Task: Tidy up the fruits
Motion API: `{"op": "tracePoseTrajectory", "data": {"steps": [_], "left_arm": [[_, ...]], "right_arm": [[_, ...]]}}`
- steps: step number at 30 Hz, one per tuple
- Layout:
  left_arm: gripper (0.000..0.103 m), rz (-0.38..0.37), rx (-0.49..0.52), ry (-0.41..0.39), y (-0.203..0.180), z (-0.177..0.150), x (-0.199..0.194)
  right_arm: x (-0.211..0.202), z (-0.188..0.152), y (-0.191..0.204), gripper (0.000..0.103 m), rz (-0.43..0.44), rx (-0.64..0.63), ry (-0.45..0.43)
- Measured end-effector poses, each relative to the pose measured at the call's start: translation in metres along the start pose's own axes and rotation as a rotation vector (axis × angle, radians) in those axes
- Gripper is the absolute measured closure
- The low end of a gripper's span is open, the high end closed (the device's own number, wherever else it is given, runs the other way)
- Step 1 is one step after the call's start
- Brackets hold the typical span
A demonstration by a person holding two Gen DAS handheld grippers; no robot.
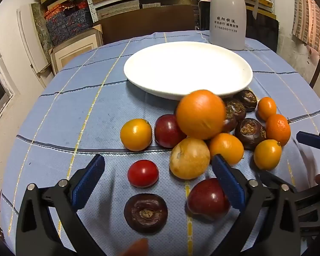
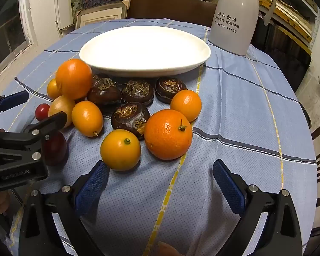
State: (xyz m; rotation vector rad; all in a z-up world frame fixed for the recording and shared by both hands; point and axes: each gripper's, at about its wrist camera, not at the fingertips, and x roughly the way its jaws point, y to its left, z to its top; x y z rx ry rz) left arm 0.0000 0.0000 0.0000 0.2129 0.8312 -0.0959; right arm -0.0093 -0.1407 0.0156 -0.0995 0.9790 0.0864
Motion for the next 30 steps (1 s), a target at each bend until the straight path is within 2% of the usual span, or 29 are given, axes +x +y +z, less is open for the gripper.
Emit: {"op": "tracePoseTrajectory", "data": {"steps": [14, 30], "left_arm": [[0.004, -0.012, -0.007, 0.009, -0.009, -0.006, 0.005], [0.004, -0.03, -0.024, 0.015, 0.003, 0.0, 0.002]], "right_arm": [[0.005, -0.002, 0.002, 0.003, 0.004, 0.003, 0.016], [0.007, -0.01, 0.005, 0.003, 0.003, 0.005, 0.02]]}}
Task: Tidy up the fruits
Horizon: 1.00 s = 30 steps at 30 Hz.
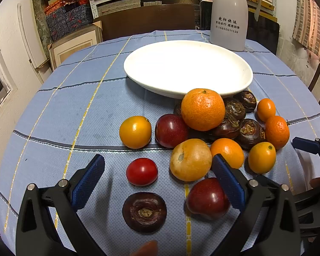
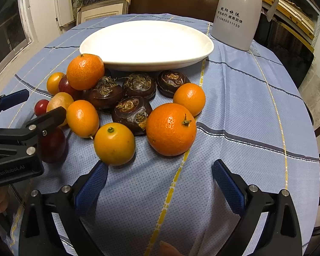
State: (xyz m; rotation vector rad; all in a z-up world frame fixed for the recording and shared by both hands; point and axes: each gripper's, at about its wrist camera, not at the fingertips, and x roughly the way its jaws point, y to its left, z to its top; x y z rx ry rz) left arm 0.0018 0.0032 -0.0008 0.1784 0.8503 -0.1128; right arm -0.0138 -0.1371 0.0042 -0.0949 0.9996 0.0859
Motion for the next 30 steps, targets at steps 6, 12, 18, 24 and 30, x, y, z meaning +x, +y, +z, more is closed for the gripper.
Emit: {"op": "tracePoseTrajectory", "data": {"steps": [6, 12, 18, 24, 30], "left_arm": [[0.004, -0.002, -0.002, 0.001, -0.0001, 0.0004, 0.0001], [0.004, -0.003, -0.003, 0.001, 0.0005, 0.0004, 0.0001], [0.004, -0.005, -0.005, 0.001, 0.0012, 0.0009, -0.001], [0.004, -0.006, -0.006, 0.0, 0.0019, 0.0007, -0.001], [0.004, -0.007, -0.007, 0.0, 0.0023, 0.0012, -0.0009]], "right_arm": [[-0.0008, -0.0016, 0.0001, 0.003, 0.004, 0.004, 0.004], [0.0013, 0.0019, -0.0027, 0.003, 0.019, 0.017, 0.016], [0.0012, -0.0005, -0.0029, 0.003, 0.028, 0.021, 0.005], [0.0023, -0.0001, -0.0048, 0.003, 0.032, 0.021, -0.003], [0.0016, -0.0007, -0.0049, 0.003, 0.034, 0.022, -0.004]]}}
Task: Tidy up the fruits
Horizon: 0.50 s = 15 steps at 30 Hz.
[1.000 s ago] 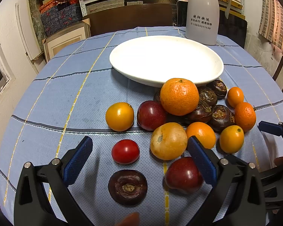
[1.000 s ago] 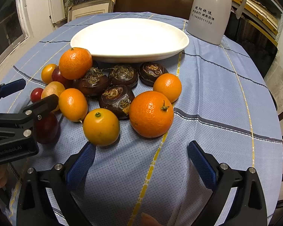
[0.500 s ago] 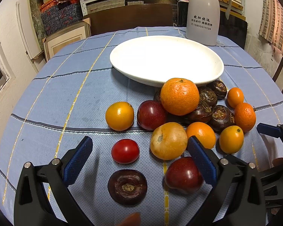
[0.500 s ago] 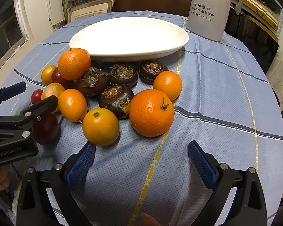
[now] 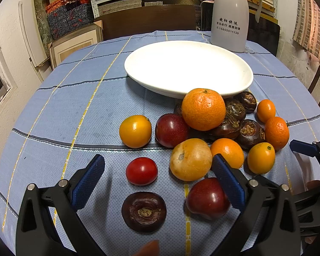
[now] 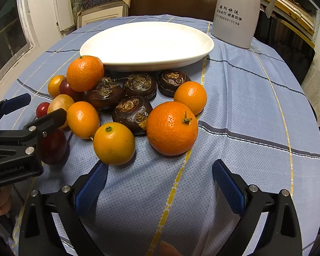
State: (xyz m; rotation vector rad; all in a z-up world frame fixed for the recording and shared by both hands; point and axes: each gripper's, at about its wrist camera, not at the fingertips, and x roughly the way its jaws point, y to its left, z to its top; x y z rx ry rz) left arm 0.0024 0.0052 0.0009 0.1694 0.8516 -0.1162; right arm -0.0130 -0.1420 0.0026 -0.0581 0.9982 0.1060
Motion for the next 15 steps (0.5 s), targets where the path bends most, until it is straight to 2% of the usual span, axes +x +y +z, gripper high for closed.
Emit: {"op": "tracePoseTrajectory", "data": {"steps": [15], "left_arm": [[0.004, 0.004, 0.002, -0.004, 0.0009, 0.0019, -0.0033]], "right_arm": [[0.0002, 0.0018, -0.0012, 0.003, 0.001, 0.0, 0.002]]}}
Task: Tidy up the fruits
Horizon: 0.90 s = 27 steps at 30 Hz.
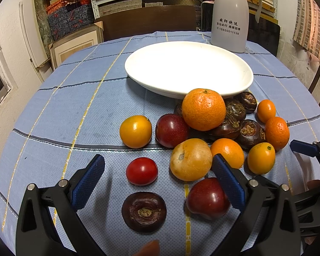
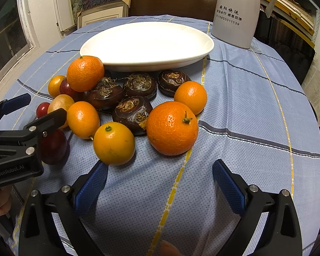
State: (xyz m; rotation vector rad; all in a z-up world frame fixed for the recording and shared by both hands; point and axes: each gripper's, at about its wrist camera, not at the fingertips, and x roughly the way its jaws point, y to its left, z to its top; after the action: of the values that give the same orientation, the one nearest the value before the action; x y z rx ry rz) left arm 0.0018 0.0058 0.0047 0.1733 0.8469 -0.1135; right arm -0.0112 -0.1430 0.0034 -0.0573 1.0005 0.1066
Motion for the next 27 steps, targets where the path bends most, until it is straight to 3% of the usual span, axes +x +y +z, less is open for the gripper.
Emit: {"op": "tracePoseTrajectory", "data": {"steps": [27], "left_arm": [[0.004, -0.065, -0.031, -0.011, 0.009, -0.004, 0.002]], "right_arm": [[0.001, 0.001, 0.0, 0.003, 0.008, 0.001, -0.003]]}}
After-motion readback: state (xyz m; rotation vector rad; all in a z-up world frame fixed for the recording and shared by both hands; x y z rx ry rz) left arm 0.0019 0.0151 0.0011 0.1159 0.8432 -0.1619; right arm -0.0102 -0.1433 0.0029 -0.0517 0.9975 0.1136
